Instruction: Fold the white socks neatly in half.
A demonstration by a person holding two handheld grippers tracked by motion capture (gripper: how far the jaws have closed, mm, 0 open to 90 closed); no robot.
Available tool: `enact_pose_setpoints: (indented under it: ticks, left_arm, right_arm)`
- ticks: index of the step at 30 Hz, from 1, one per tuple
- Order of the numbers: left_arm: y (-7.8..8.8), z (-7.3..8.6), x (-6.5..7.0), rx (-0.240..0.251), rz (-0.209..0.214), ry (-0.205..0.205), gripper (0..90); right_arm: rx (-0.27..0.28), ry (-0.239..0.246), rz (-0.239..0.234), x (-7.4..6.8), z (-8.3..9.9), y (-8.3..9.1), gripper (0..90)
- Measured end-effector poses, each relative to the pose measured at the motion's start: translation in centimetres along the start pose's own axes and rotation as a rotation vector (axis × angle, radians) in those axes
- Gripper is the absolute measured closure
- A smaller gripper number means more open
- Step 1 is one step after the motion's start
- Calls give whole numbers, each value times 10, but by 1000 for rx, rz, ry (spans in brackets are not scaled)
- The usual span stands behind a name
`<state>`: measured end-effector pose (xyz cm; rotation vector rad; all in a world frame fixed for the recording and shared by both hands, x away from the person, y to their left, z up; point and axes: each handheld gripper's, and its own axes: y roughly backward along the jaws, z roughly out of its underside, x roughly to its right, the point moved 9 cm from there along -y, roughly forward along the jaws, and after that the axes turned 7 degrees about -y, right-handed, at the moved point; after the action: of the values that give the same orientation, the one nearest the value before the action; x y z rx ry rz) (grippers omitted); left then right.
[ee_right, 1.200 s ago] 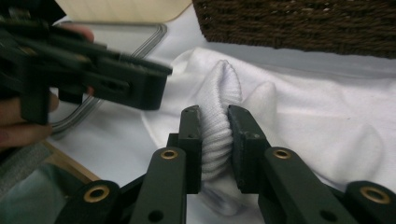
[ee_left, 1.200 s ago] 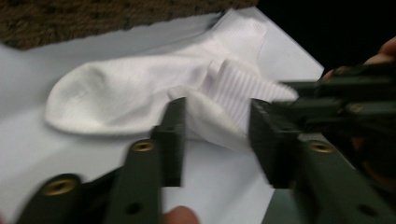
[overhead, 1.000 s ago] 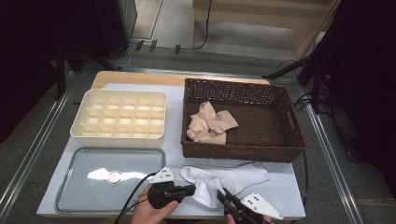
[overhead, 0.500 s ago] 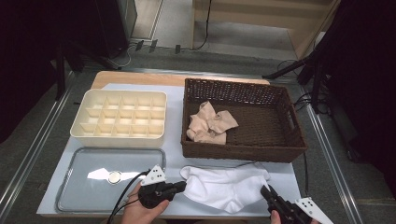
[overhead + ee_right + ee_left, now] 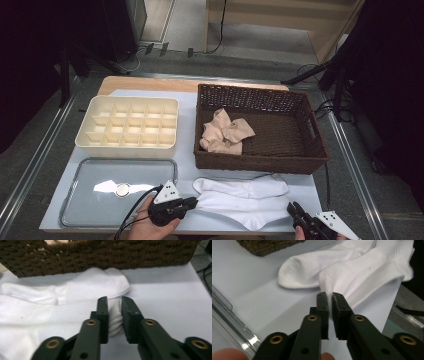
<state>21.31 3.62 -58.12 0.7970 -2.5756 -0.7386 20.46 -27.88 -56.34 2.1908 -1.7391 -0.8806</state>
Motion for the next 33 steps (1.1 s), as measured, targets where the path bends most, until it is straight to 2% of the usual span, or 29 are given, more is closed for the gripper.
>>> enact_pose_setpoints:
  ticks: [1, 4, 6, 9, 11, 13, 16, 17, 18, 20, 22, 23, 25, 27, 31, 33]
  left_arm:
    - [1, -1, 1, 3, 6, 0, 775]
    - [2, -5, 0, 40, 23, 24, 644]
    - [2, -6, -1, 48, 30, 44, 609]
    - [-3, -6, -1, 45, 27, 59, 585]
    - [-6, -5, 1, 39, 28, 63, 585]
    - [-10, -3, 2, 24, 19, 62, 608]
    - [-12, -3, 1, 17, -52, 37, 651]
    - [-12, -4, 2, 17, -46, 46, 661]
    - [-13, -4, 4, 15, -36, 53, 672]
    - [-13, -4, 4, 15, -48, 44, 710]
    - [-13, -3, 6, 6, -34, 38, 812]
    - [-13, -2, 7, 1, -32, 34, 854]
    - [-12, -3, 8, 10, -22, 31, 881]
    - [-10, -5, 8, 23, -15, 32, 886]
    - [-2, -11, 8, 50, -6, 29, 889]
    - [1, -15, 5, 68, -15, 33, 889]
  right_arm:
    - [-8, -9, 3, 2, 1, -1, 731]
    - [38, -53, 15, 10, -5, 4, 666]
    - [59, -76, 23, 15, -8, 7, 649]
    - [32, -98, 20, 20, -5, 4, 628]
    - [14, -106, -1, 17, -2, 1, 611]
    - [-13, -95, -19, 10, 2, -3, 603]
    - [-71, -64, -22, 1, 11, -9, 616]
    - [-100, -59, -12, 0, 15, -11, 625]
    - [-108, -54, 1, 1, 17, -12, 636]
    - [-110, -58, 9, 1, 17, -11, 673]
    - [-114, -44, 26, 3, 18, -11, 783]
    - [-118, -38, 26, 3, 19, -11, 827]
    - [-133, -44, 2, 2, 18, -9, 872]
    - [-109, -37, -3, 2, 13, -5, 878]
    - [-24, -24, -21, -3, -3, 7, 878]
    - [5, -14, -31, -6, -10, 10, 878]
